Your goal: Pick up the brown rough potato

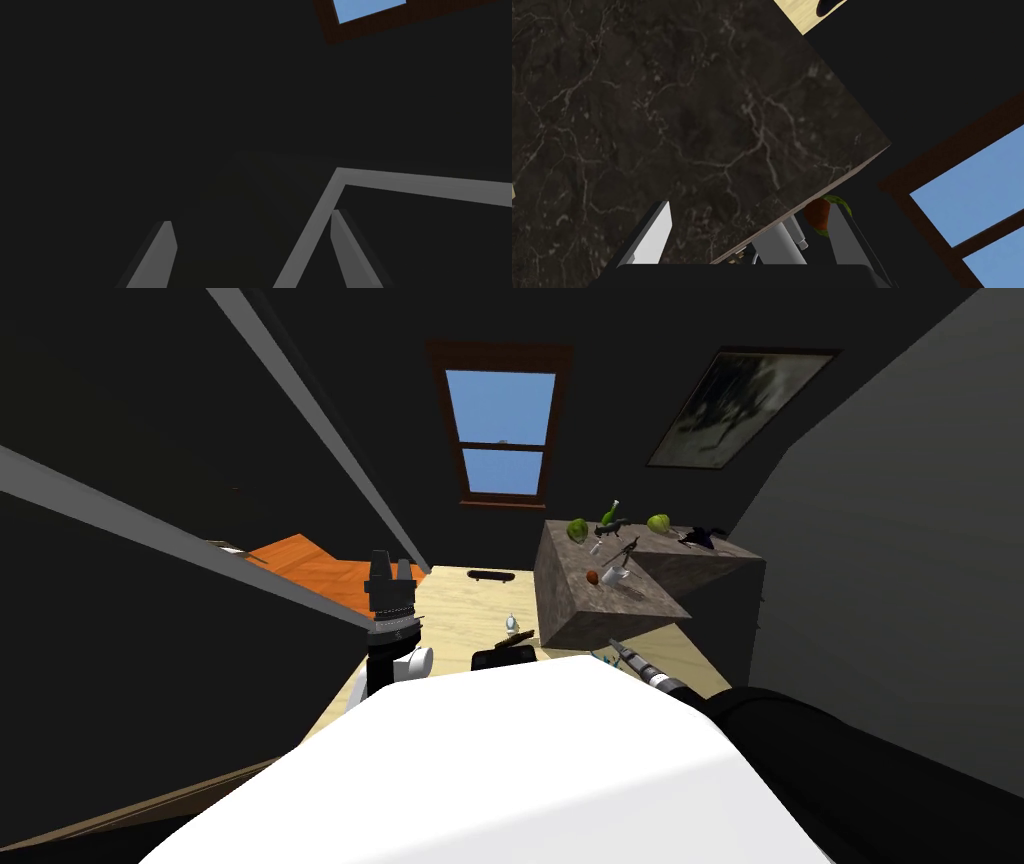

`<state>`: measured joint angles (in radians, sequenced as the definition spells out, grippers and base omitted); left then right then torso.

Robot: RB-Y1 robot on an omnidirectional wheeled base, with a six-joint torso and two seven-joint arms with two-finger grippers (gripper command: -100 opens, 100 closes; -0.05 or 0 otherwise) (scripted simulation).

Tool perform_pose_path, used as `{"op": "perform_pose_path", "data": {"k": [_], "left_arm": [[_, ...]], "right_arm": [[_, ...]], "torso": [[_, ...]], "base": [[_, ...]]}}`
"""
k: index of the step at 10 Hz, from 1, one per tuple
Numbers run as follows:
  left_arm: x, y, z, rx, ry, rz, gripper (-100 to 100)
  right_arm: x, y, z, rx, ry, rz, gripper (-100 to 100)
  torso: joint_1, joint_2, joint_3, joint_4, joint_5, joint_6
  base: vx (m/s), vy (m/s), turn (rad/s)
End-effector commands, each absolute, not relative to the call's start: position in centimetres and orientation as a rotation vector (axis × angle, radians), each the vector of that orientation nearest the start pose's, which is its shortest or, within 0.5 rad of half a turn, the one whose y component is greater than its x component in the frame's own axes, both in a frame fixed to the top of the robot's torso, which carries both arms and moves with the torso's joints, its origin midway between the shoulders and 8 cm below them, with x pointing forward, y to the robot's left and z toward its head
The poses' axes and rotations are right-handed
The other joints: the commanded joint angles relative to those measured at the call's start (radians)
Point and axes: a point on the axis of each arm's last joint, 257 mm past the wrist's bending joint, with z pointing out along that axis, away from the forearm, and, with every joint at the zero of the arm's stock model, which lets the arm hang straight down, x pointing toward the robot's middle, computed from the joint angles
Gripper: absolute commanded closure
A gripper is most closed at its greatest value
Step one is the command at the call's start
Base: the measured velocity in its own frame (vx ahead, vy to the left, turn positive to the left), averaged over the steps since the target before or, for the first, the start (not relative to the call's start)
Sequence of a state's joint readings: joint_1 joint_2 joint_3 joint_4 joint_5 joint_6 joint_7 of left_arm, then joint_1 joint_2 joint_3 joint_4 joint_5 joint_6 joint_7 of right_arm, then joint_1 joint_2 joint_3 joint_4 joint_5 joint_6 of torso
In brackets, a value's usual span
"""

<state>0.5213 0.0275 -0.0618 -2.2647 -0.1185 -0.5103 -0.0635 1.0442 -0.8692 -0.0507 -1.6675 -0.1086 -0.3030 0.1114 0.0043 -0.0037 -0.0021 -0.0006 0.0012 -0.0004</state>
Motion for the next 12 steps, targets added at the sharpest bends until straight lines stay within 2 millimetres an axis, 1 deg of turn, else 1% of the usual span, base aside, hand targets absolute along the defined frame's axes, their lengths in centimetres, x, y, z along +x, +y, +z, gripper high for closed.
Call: {"op": "perform_pose_path", "data": {"k": [1,3,4,5,6,8,9,10,12], "left_arm": [[34.8,24.4,1.0,-0.561,0.738,-1.222,0],[34.8,24.4,1.0,-0.561,0.738,-1.222,0],[34.8,24.4,1.0,-0.561,0.738,-1.222,0],[34.8,24.4,1.0,-0.561,0.738,-1.221,0],[34.8,24.4,1.0,-0.561,0.738,-1.222,0],[34.8,24.4,1.0,-0.561,0.738,-1.221,0],[34.8,24.4,1.0,-0.561,0.738,-1.222,0],[34.8,24.4,1.0,-0.561,0.738,-1.221,0],[34.8,24.4,1.0,-0.561,0.738,-1.221,0]], "right_arm": [[12.8,-51.9,-37.1,0.900,2.092,0.296,-100],[8.4,-54.9,-38.0,0.885,2.207,0.178,-100],[8.3,-55.1,-37.8,0.874,2.220,0.173,-100],[6.1,-56.4,-38.1,0.870,2.272,0.117,-100],[6.2,-56.6,-37.9,0.857,2.280,0.115,-100],[2.4,-59.3,-37.7,0.824,2.386,0.006,-100],[0.7,-60.7,-37.3,0.803,2.435,-0.045,-100],[1.0,-60.9,-37.2,0.787,2.443,-0.048,-100],[-1.8,-63.5,-36.2,0.740,2.529,-0.144,-100]], "torso": [[0.000,0.000,0.000,0.000,0.000,0.000],[0.000,0.001,0.001,0.000,0.000,0.000],[0.001,0.000,0.000,0.000,0.000,0.000],[0.000,0.000,0.000,0.000,0.000,0.000],[-0.001,0.000,0.000,0.000,0.000,0.000],[-0.002,0.002,0.001,0.000,0.000,0.000],[-0.001,0.000,0.000,0.000,0.000,0.000],[0.000,-0.003,-0.002,-0.001,0.000,0.000],[-0.001,-0.003,-0.002,-0.001,0.000,0.000]], "base": [[0.062,0.060,0.065],[0.078,0.089,0.154],[0.079,0.078,0.080],[0.080,0.059,0.107],[0.062,0.034,0.052],[0.068,0.050,0.148],[0.150,0.076,0.181],[0.147,0.061,0.058],[0.126,0.042,0.121]]}}
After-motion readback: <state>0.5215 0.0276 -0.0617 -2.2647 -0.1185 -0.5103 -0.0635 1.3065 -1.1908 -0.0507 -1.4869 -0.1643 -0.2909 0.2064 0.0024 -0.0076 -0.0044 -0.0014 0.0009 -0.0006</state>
